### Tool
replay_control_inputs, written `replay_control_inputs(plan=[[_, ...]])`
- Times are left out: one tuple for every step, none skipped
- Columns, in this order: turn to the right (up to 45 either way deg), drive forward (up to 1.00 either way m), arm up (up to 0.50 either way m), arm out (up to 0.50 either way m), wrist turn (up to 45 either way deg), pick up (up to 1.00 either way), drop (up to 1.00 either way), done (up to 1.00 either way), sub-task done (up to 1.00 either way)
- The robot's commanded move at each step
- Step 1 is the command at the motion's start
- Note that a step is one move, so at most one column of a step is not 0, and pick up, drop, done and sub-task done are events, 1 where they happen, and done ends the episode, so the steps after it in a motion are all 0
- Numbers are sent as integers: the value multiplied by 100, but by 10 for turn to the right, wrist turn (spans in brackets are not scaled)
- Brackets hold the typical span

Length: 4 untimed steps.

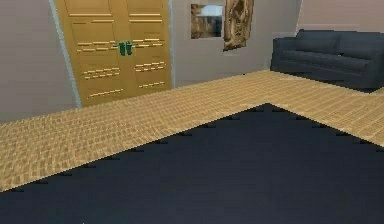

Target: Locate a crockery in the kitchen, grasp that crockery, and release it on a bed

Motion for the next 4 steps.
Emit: replay_control_inputs(plan=[[0,0,0,0,-450,0,0,0,0],[0,0,0,0,-270,0,0,0,0],[0,0,0,-46,0,0,0,0,0],[-450,0,0,0,0,0,0,0,0]])
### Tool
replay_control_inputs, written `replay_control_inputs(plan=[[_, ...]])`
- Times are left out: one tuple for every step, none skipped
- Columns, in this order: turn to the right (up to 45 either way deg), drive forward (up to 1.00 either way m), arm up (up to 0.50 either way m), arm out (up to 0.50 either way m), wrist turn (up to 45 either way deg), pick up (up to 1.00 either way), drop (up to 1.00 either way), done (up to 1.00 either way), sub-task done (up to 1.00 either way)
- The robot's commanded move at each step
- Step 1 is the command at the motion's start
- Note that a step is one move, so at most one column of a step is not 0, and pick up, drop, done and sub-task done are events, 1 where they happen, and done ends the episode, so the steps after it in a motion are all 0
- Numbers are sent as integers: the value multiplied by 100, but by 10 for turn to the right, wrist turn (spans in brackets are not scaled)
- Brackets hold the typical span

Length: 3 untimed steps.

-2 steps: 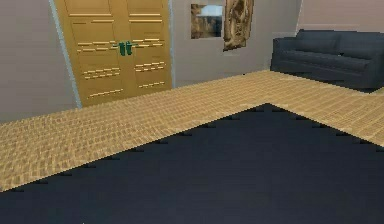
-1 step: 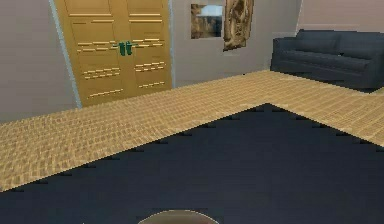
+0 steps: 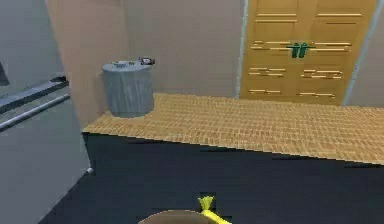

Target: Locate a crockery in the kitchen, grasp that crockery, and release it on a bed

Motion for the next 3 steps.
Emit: replay_control_inputs(plan=[[-450,0,0,0,0,0,0,0,0],[-210,0,0,0,0,0,0,0,0],[0,75,0,0,0,0,0,0,0]])
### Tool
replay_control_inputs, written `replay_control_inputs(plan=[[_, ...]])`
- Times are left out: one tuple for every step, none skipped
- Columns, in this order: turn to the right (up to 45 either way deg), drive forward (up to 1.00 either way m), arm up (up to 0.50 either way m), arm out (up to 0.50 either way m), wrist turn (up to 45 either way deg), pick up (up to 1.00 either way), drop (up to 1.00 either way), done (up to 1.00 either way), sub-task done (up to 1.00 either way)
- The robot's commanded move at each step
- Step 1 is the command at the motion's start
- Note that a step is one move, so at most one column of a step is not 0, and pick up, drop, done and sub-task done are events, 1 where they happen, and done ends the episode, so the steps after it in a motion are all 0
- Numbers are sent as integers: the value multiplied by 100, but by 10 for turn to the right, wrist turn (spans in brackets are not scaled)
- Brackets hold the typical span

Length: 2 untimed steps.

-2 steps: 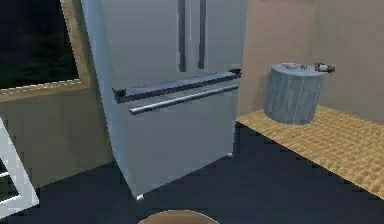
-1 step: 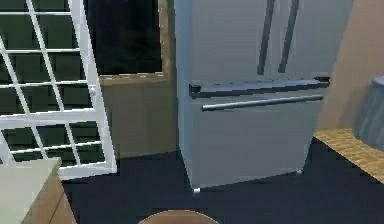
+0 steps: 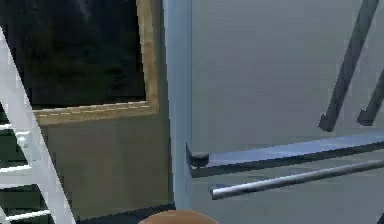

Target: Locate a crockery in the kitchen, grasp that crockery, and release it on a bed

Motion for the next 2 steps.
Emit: replay_control_inputs(plan=[[-450,0,0,0,0,0,0,0,0],[-120,0,0,0,0,0,0,0,0]])
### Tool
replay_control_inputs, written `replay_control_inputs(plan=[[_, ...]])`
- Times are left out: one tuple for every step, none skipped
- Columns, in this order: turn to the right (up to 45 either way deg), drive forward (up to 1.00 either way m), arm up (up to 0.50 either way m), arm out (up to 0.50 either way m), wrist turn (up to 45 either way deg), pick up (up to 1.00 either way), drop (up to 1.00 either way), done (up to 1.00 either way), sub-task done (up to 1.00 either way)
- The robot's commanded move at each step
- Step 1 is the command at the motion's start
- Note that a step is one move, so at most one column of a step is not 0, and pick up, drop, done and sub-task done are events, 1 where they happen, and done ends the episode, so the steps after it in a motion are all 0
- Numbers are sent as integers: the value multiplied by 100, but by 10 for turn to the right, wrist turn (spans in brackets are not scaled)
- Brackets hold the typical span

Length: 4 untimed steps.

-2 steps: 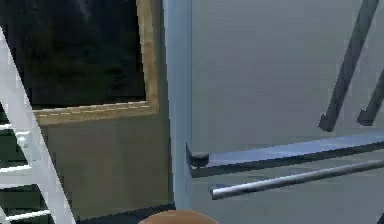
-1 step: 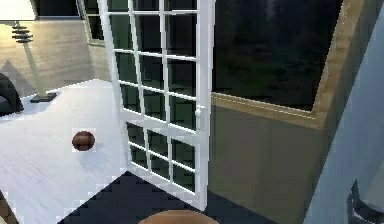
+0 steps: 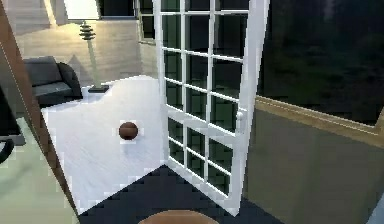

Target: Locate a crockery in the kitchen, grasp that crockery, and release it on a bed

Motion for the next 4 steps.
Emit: replay_control_inputs(plan=[[0,65,0,0,0,0,0,0,0],[-420,0,0,0,0,0,0,0,0],[-30,0,0,0,0,0,0,0,0],[0,75,0,0,0,0,0,0,0]])
